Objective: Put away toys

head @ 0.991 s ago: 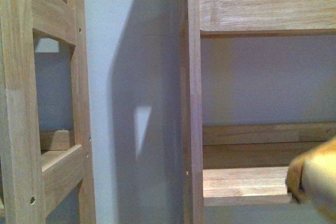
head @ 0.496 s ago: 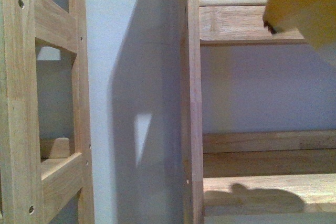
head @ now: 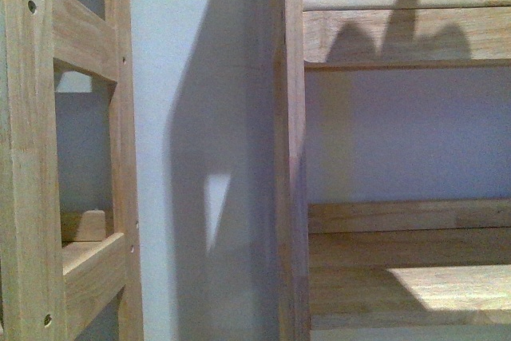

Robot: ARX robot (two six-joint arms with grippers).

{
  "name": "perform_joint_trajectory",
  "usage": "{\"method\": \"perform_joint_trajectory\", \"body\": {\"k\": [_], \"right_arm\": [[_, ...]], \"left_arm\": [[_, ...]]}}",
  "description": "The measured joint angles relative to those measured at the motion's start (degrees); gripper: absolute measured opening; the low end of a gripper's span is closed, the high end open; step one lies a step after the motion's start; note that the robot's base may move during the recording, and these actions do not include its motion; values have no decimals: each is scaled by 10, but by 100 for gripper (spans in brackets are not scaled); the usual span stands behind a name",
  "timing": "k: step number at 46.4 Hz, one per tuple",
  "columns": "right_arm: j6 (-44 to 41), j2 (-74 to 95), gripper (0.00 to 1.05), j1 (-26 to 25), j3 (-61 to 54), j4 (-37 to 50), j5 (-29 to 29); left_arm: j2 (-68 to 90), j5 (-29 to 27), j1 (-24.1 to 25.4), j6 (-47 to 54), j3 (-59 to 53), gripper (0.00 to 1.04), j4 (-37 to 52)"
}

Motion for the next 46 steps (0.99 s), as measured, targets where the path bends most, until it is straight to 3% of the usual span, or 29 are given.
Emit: {"method": "perform_joint_trajectory", "body": {"k": [10,24,46], "right_arm": [[-15,126,8,1,131,-24,32],[65,282,8,-72,327,-63,13],[111,437,8,-59,405,-20,21]], "left_arm": [[0,0,0,0,0,99,0],[0,0,0,0,0,99,0],[0,0,0,0,0,99,0]]}}
